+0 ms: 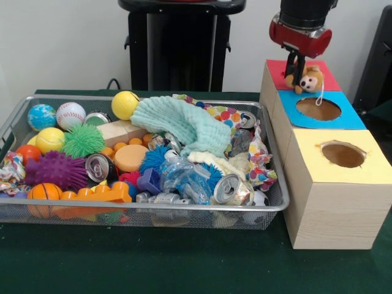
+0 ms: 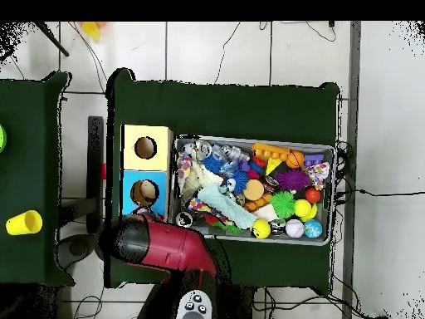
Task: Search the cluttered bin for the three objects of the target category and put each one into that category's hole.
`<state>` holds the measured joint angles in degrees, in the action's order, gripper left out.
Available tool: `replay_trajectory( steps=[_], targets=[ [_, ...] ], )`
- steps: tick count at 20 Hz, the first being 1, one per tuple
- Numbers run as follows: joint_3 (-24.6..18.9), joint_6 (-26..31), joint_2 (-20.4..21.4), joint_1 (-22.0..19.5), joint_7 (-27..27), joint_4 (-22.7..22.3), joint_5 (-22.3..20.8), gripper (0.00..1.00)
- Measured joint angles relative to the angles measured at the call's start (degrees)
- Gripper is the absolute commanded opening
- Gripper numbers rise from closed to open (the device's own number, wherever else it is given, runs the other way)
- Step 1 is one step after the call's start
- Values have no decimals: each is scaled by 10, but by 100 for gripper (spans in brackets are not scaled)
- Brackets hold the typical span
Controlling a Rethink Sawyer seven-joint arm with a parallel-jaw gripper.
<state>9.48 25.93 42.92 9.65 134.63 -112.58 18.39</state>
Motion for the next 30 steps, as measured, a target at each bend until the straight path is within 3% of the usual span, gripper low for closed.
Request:
replay_trajectory(
  steps=[9, 15, 24, 30],
  targets=[
    [0, -4, 10, 61, 0, -22, 36, 0],
    [0, -5, 18, 80, 0, -38, 59, 0],
    [-1, -42, 30, 64, 0, -73, 69, 0],
    [-16, -102, 19, 14, 0, -99, 69, 0]
  ],
)
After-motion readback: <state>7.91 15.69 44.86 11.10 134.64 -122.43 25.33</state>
